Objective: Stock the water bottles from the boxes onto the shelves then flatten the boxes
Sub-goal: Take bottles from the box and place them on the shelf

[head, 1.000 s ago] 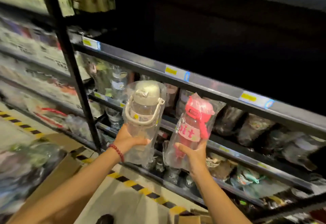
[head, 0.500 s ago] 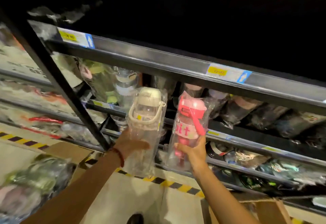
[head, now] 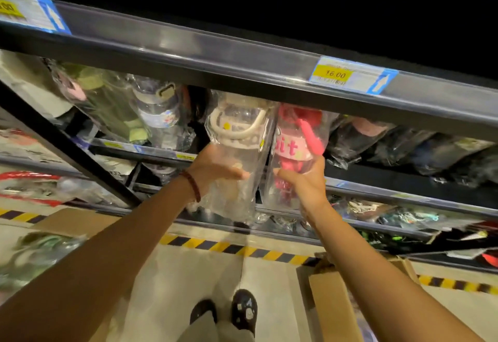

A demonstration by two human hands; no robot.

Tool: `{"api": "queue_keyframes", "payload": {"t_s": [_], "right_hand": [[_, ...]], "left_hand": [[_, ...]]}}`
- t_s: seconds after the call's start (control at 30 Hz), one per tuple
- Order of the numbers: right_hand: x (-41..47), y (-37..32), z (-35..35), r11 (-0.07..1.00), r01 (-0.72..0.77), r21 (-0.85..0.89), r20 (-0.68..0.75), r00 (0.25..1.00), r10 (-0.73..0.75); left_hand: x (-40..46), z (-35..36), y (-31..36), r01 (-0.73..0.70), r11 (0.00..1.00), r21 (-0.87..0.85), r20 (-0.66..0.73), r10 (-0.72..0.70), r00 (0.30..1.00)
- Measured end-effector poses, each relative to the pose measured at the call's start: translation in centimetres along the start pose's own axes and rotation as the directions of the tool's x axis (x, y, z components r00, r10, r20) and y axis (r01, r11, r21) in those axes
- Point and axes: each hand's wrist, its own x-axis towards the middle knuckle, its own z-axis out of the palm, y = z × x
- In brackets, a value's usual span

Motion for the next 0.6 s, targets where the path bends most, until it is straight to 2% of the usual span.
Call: {"api": "queue_keyframes", "payload": {"t_s": [0.2,0.43,0.6], "right_hand": [[2.9,-0.8,-2.3,0.978,0.037,-0.207,-0.015,0.999,-0.041],[5.2,-1.6,-4.9,0.888,0.014,-0.46,-0.076,0.996,-0.055],[5.6,-2.5,-5.7,0.799,0.101,-0.593,-0.076,0.981,-0.18]], "left_hand": [[2.9,2.1,0.2,-0.132,0.988,-0.075,-0.097,0.125,0.987],[5.5,4.7,-0.8,-0.157,0.985,-0.073,-0.217,0.138,0.966],[7.1,6.8,-1.8,-0.212,0.973,-0.09,-0.304,0.176,0.936]]}}
